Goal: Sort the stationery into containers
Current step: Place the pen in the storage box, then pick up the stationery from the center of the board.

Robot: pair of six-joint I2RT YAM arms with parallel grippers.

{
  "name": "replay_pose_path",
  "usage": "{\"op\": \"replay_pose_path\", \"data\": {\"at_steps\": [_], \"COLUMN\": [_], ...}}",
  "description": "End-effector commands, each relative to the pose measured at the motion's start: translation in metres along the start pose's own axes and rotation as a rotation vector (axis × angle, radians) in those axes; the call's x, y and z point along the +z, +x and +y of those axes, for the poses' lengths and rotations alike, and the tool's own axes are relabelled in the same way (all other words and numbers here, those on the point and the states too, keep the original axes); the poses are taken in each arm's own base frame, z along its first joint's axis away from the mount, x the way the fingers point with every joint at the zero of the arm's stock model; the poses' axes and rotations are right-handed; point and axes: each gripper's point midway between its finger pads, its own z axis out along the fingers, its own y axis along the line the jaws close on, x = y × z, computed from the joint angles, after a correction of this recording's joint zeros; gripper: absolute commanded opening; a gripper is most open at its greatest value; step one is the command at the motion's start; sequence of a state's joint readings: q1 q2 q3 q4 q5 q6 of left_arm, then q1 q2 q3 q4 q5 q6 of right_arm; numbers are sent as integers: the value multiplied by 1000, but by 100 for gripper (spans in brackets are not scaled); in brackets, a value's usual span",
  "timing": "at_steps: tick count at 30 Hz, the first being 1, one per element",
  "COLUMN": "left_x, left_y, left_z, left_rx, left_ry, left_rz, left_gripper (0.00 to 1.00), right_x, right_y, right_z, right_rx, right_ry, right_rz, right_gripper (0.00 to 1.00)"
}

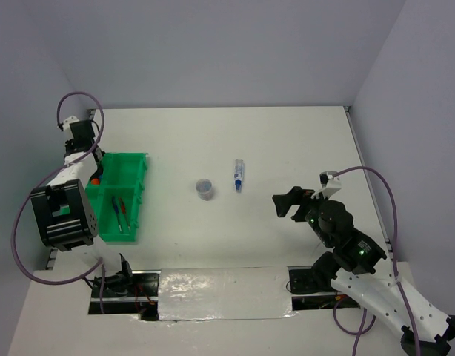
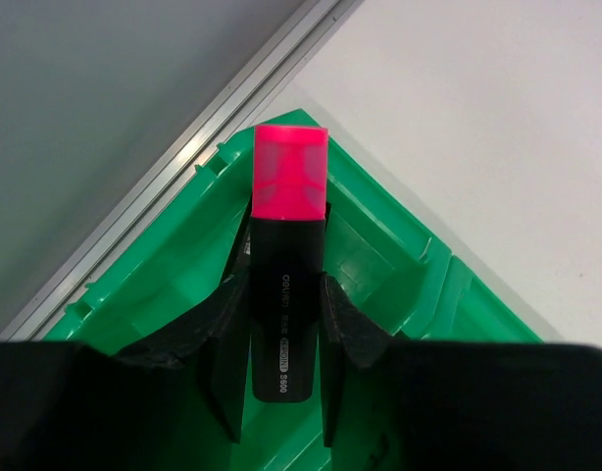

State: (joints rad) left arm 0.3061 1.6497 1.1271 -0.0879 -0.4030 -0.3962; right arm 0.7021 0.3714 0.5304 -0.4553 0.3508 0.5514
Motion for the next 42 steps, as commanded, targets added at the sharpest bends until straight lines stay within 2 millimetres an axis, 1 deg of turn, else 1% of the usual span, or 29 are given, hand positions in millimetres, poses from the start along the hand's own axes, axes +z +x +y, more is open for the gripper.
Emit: {"op": "replay_pose_path", "data": {"at_steps": [1,3,4,5,6,8,10,14,15,17,18,20,21,22,23,25,26,28,29,31,32,33,34,35,36,37,38,39,42], "left_x": [7,5,5,4,2,0,-4,-14,-21,-33,-45,-66,-82,-93,-113,-136,-157,-179,-200,-217,-238,-246,-250,-267,-272,-271,-284,-285,-276], "left_y": [1,0,1,1,-1,0,-2,-9,-15,-22,-26,-41,-45,-46,-50,-43,-39,-29,-20,-4,13,24,42,59,72,94,112,131,164], "left_z": [-4,-3,-1,0,0,2,2,-2,-4,-14,-24,-40,-61,-72,-92,-114,-139,-157,-178,-194,-213,-222,-231,-244,-247,-249,-255,-257,-250], "left_rx": [-6,-8,-8,-11,-17,-26,-35,-28,-30,-29,-22,-10,23,43,75,116,152,214,252,310,354,380,418,449,466,500,533,553,564], "left_ry": [7,10,3,-1,0,-11,-23,-45,-40,-15,14,59,114,140,198,260,357,417,479,527,611,652,676,722,721,706,728,709,684], "left_rz": [-15,-24,-25,-25,-32,-30,-43,-69,-89,-114,-125,-157,-172,-181,-206,-197,-197,-184,-189,-174,-156,-137,-101,-79,-50,4,26,56,134], "left_gripper": [37,50,61,66,69,81,87,91,91,96,96,98,98,99,99,99,99,99,99,99,99,99,99,99,99,99,99,99,99], "right_x": [3,2,2,2,2,2,3,5,5,4,4,3,4,4,4,6,7,8,8,7,7,7,6,5,5,5,4,4,4], "right_y": [-11,-12,-13,-14,-14,-15,-15,-13,-14,-15,-15,-18,-18,-18,-18,-16,-13,-12,-11,-9,-9,-7,-7,-6,-5,-5,-4,-3,0], "right_z": [6,6,7,6,6,7,7,10,10,12,12,13,13,13,14,16,16,16,14,13,13,12,13,12,13,13,12,12,12], "right_rx": [-7,-11,-12,-12,-15,-17,-16,-13,-12,-15,-17,-22,-23,-25,-25,-23,-28,-25,-27,-25,-24,-24,-24,-24,-25,-26,-27,-28,-30], "right_ry": [-18,-19,-21,-17,-17,-18,-20,-25,-28,-38,-39,-42,-40,-41,-42,-43,-49,-40,-30,-28,-27,-26,-30,-31,-35,-34,-32,-35,-38], "right_rz": [-41,-41,-43,-47,-46,-48,-48,-37,-38,-42,-42,-49,-49,-48,-47,-34,-20,-11,-3,2,6,10,11,15,17,21,26,31,40], "right_gripper": [100,100,100,100,100,100,100,100,100,100,100,100,100,100,100,100,100,100,100,100,100,100,100,100,100,100,100,100,100]}}
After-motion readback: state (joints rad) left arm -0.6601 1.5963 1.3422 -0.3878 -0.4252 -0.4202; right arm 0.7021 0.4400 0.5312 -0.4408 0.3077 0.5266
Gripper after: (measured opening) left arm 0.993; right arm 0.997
